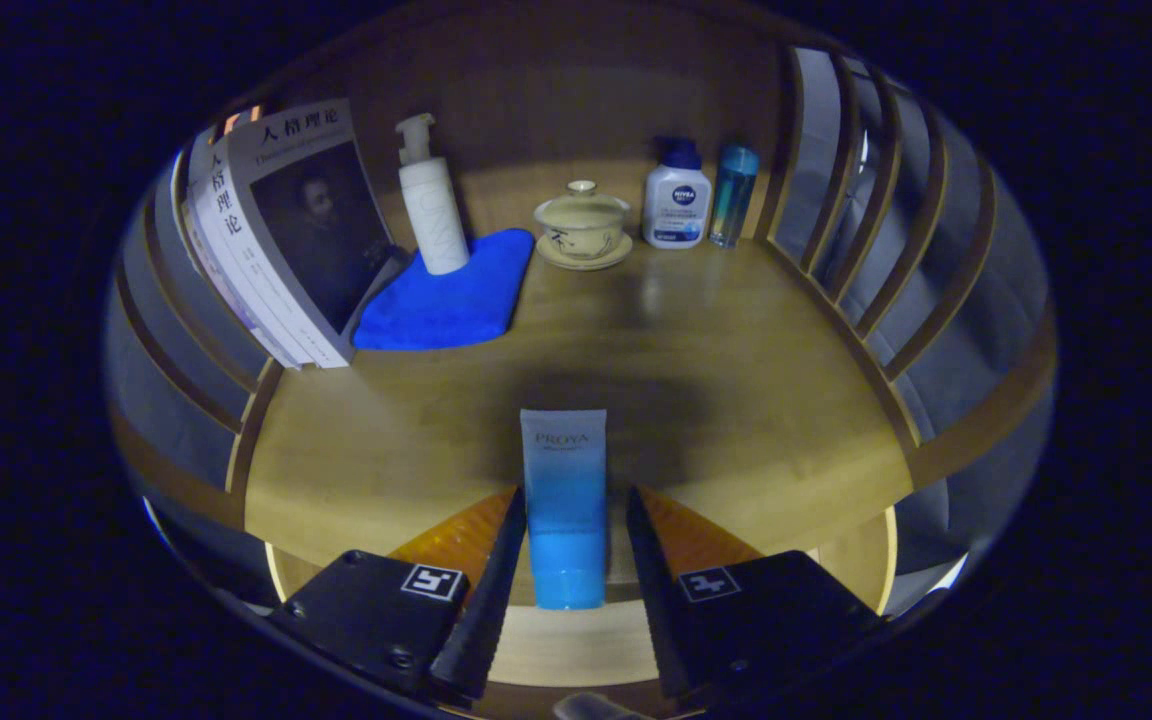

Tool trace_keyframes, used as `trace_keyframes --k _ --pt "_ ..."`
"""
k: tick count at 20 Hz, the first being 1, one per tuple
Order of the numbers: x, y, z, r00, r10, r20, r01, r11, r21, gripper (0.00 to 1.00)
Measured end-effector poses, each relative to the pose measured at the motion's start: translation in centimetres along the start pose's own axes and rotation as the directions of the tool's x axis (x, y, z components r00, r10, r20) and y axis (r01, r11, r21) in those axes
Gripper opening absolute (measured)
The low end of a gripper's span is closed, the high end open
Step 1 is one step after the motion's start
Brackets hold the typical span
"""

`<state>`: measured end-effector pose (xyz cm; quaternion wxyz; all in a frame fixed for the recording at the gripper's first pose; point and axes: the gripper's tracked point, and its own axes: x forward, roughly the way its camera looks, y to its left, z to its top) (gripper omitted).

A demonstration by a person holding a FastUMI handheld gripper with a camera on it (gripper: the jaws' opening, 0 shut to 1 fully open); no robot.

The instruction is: Pull open the drawer, take out the items inside it, and place them on the countertop above the cabinet.

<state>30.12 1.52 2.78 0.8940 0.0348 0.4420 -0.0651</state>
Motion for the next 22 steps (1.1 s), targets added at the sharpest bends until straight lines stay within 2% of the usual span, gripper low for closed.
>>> trace_keyframes --k 2,8,9,12,14,16,17,19,21,22 --pt "-1.2 0.0 0.2 0.999 0.002 0.033 -0.002 1.0 -0.001 0.64" --pt "-6.2 0.2 -1.6 0.991 0.091 0.101 -0.091 0.996 -0.006 0.64" --pt "-7.5 0.0 -2.0 0.987 0.102 0.124 -0.103 0.995 -0.003 0.71" --pt "-11.1 -0.3 -3.1 0.96 0.154 0.233 -0.154 0.988 -0.018 0.75" --pt "-13.2 -0.4 -4.5 0.926 0.192 0.324 -0.183 0.981 -0.056 0.76" --pt "-15.0 -0.6 -6.3 0.884 0.215 0.416 -0.203 0.977 -0.073 0.84" --pt "-15.4 -0.4 -7.5 0.859 0.228 0.458 -0.213 0.973 -0.086 0.93" --pt "-16.4 -0.6 -9.5 0.803 0.247 0.543 -0.216 0.969 -0.121 0.99" --pt "-17.2 -1.3 -11.3 0.746 0.227 0.626 -0.189 0.974 -0.128 0.98" --pt "-17.5 -1.4 -12.8 0.73 0.229 0.644 -0.191 0.973 -0.13 0.98"
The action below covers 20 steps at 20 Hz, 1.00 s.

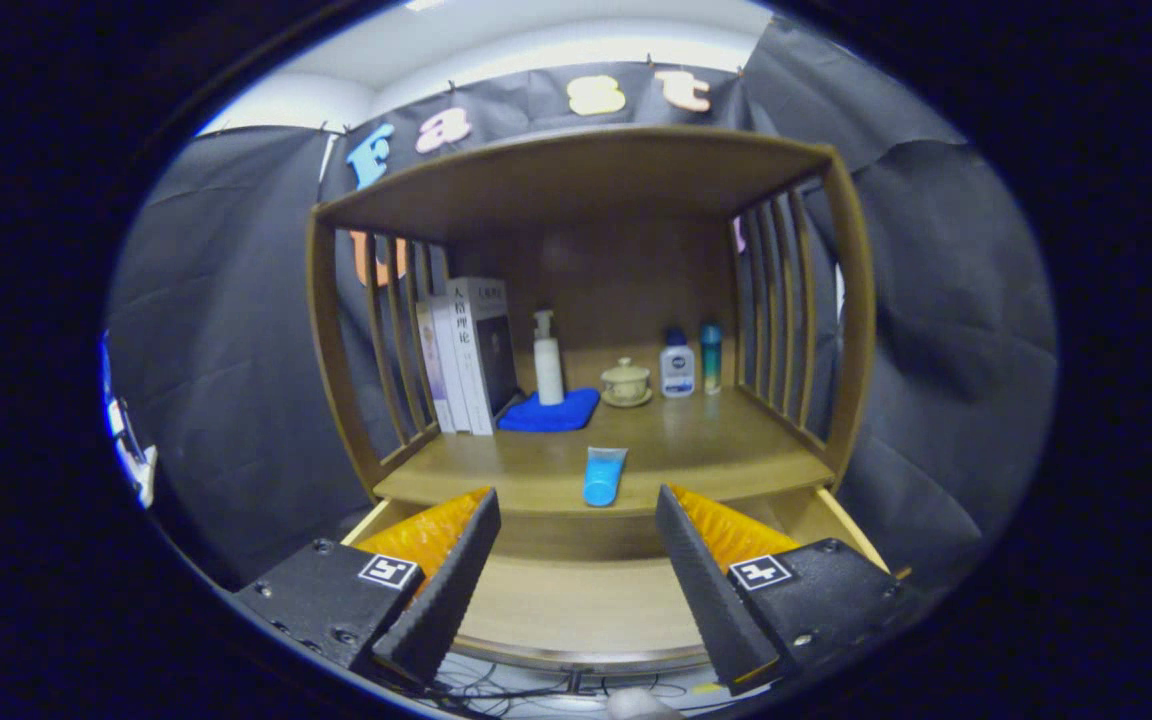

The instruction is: Pull open the drawer, take out the items inside it, and place them on the countertop above the cabinet.

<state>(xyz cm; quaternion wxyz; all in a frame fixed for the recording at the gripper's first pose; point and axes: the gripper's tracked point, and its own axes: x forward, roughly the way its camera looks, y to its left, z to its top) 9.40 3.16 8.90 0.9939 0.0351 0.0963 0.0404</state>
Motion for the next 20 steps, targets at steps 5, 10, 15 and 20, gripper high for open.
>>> trace_keyframes --k 5,10,15,20 --pt "-4.5 0.3 -5.7 0.997 -0.005 0.078 0.008 1.0 -0.029 0.99" --pt "-6.2 -1.0 -12.0 0.999 -0.038 0.039 0.04 0.998 -0.047 0.99" --pt "-6.7 -1.0 -16.3 0.997 -0.067 0.038 0.069 0.995 -0.068 0.99" --pt "-5.8 -1.1 -18.6 0.996 -0.085 0.006 0.085 0.993 -0.087 0.99"
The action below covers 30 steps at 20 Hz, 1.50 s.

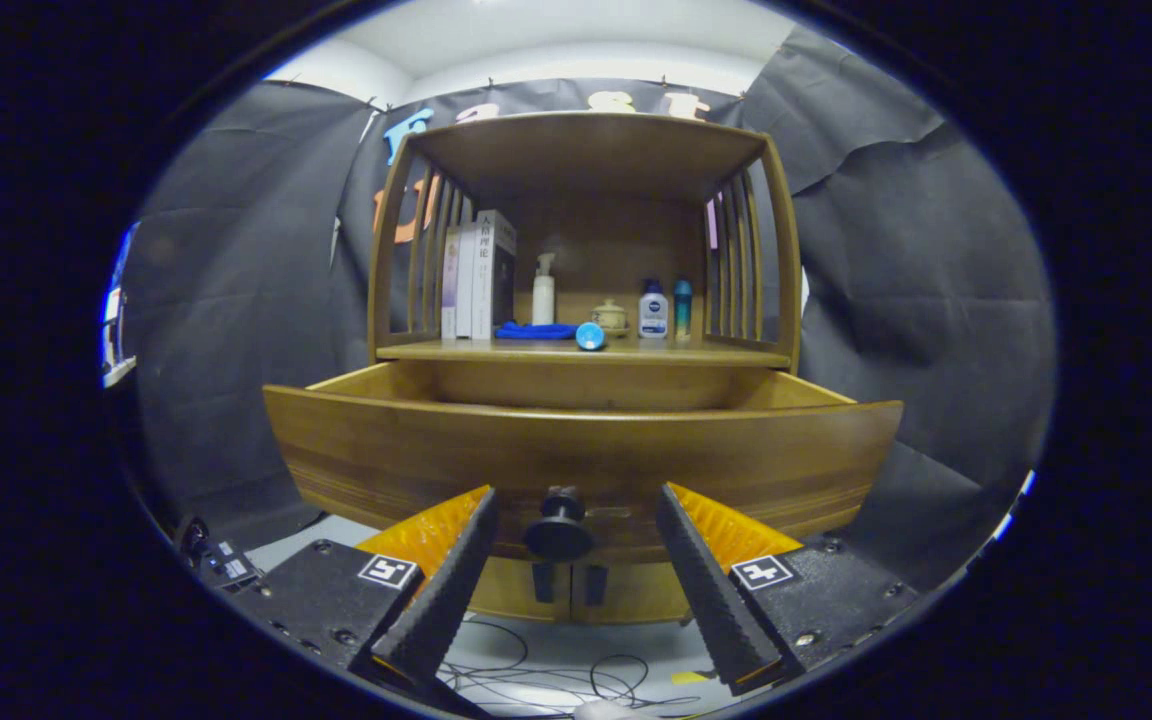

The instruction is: Pull open the drawer, take out the items inside it, and place them on the countertop above the cabinet.

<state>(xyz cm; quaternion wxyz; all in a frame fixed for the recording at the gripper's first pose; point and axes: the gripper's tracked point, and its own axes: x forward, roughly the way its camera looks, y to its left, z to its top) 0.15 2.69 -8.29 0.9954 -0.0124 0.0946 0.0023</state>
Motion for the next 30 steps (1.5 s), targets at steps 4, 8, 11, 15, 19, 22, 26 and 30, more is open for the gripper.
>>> trace_keyframes --k 4,8,11,15,19,22,26,30 --pt "0.8 -0.6 -0.8 1.0 -0.016 -0.024 0.016 1.0 0.009 0.99" --pt "1.6 -0.4 -0.9 0.999 -0.017 -0.037 0.017 1.0 0.016 0.99" --pt "2.4 -0.6 -1.3 0.998 -0.028 -0.053 0.03 0.999 0.031 0.99" --pt "3.6 -1.0 -0.9 0.998 -0.026 -0.056 0.027 0.999 0.032 0.99" --pt "4.3 -0.9 -0.8 0.998 -0.041 -0.051 0.044 0.998 0.046 1.0" --pt "4.2 -0.8 -1.0 0.998 -0.053 -0.038 0.053 0.998 0.016 1.0" --pt "4.9 -0.4 -1.2 0.997 -0.056 -0.044 0.055 0.998 -0.02 1.0" --pt "6.2 -0.2 -1.0 0.998 -0.046 -0.043 0.045 0.999 -0.013 1.0"
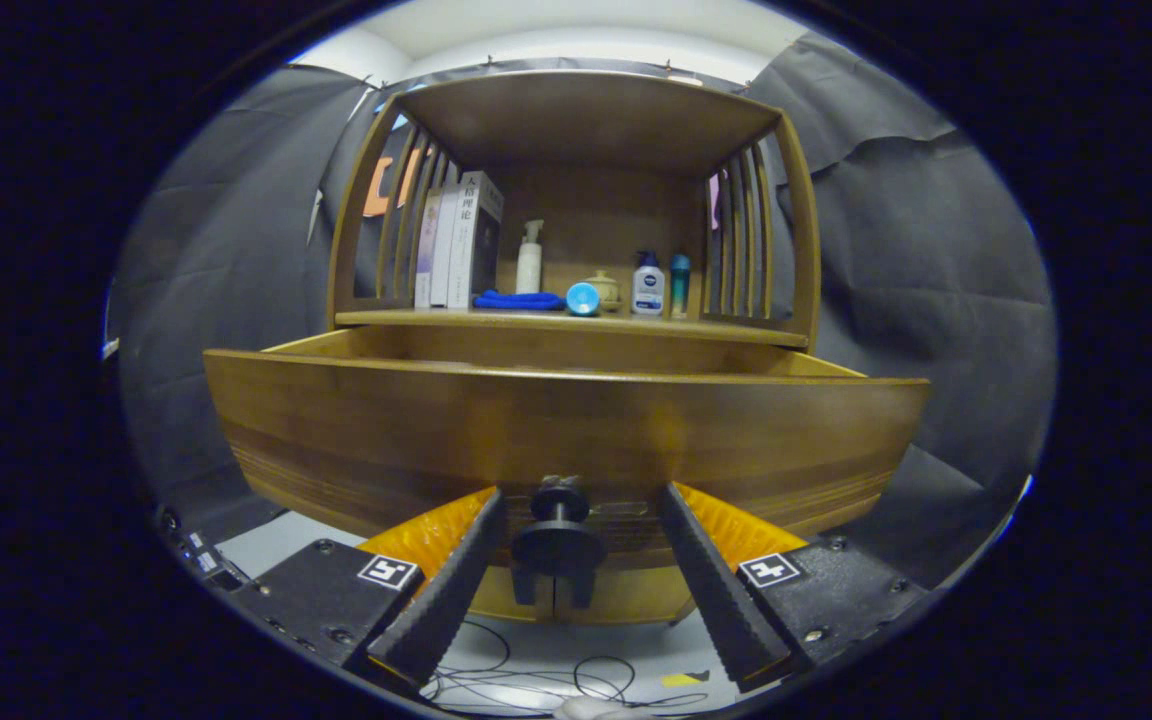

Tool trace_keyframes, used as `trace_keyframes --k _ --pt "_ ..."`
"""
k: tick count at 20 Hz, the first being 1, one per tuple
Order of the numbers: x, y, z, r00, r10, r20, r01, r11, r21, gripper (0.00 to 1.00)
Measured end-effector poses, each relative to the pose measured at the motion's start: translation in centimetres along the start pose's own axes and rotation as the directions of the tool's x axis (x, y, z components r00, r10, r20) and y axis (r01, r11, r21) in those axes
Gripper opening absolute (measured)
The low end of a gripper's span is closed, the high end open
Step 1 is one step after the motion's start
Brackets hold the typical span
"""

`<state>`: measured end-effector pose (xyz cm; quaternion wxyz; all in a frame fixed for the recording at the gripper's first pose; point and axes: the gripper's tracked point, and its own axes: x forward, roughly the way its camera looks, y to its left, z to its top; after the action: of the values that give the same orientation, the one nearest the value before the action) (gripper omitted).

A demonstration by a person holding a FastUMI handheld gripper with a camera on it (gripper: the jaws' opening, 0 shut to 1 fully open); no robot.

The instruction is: Pull open the drawer, take out the items inside it, and place them on the countertop above the cabinet.

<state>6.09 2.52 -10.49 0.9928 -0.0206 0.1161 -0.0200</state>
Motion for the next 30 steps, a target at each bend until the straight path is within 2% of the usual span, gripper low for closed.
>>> trace_keyframes --k 6,8,9,26,30 --pt "0.8 0.2 1.3 1.0 -0.006 0.007 0.006 1.0 0.006 1.0" --pt "3.1 0.5 2.4 1.0 -0.008 0.02 0.008 1.0 0.015 1.0" --pt "3.7 0.5 1.1 1.0 -0.009 0.001 0.009 1.0 0.016 1.0" --pt "11.5 0.7 3.2 1.0 -0.011 0.022 0.01 1.0 0.027 1.0" --pt "13.7 0.9 4.7 1.0 -0.007 -0.006 0.007 0.999 0.032 1.0"
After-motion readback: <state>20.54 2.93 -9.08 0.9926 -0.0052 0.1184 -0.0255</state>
